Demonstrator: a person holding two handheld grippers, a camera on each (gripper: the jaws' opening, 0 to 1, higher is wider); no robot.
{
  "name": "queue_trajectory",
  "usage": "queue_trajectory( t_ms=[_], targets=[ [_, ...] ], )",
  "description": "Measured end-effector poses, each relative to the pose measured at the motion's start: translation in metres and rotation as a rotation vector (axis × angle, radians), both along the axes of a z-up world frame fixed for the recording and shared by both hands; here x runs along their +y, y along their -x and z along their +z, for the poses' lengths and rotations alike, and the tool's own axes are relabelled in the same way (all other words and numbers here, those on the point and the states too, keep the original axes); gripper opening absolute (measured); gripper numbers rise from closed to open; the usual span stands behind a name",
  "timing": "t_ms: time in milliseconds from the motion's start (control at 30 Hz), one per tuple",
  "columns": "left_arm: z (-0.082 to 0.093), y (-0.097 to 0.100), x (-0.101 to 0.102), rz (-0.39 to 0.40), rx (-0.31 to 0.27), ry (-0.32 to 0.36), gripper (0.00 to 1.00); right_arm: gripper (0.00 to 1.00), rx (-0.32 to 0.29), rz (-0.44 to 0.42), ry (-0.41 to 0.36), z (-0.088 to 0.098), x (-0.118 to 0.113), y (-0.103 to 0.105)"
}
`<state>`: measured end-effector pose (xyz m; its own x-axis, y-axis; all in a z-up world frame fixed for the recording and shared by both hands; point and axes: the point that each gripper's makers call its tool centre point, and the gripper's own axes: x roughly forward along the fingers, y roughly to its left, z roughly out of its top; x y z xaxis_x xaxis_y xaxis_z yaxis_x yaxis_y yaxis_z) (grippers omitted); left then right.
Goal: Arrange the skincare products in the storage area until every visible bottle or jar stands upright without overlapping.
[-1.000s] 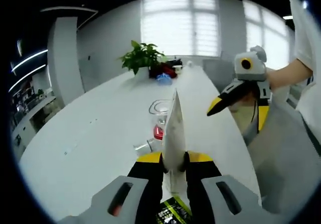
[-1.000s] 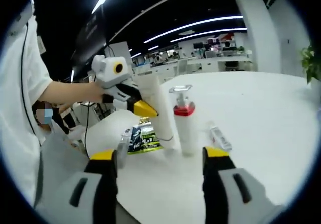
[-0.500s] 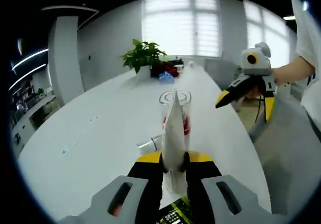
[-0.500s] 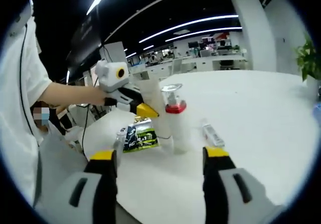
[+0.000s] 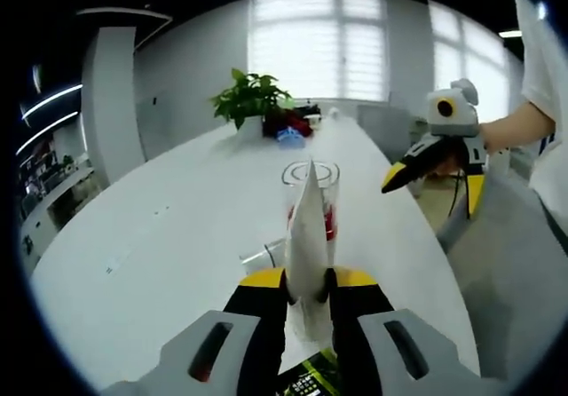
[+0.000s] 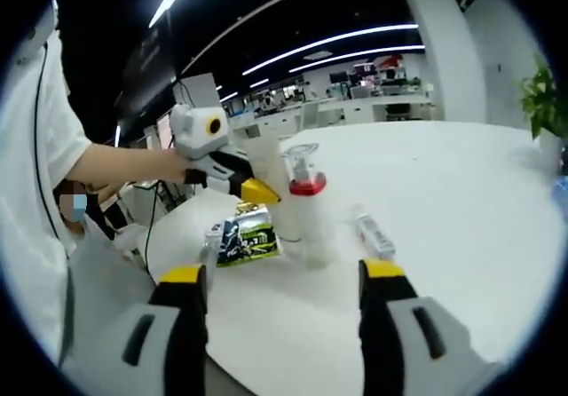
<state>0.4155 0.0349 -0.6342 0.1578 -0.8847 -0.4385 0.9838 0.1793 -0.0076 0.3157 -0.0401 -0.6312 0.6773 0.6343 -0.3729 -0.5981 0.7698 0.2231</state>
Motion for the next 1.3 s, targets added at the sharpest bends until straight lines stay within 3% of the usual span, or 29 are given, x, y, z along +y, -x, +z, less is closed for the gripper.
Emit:
queue_trajectory(
  t_ms=[300, 733, 1067, 1300],
  targets=[
    [-0.001, -0.003, -0.001, -0.008, -0.027, -0.014, 0.15, 0.69, 0.000, -0.002, 0.000, 0.000, 0.000, 0.001],
    [-0.002, -0.005, -0.003, -0.011, -0.017, -0.027, 0.16, 0.70, -0.003, -0.005, -0.002, 0.001, 0.000, -0.001],
    [-0.004, -0.003, -0.001, -0.005, 0.013, -0.037, 0.31, 0.70, -0.015, 0.006, 0.012, 0.005, 0.002, -0.001],
    [-0.004, -0.002, 0.012, 0.032, 0.026, -0.063, 0.40, 0.72, -0.021, 0.000, 0.019, 0.007, 0.000, -0.001]
  ],
)
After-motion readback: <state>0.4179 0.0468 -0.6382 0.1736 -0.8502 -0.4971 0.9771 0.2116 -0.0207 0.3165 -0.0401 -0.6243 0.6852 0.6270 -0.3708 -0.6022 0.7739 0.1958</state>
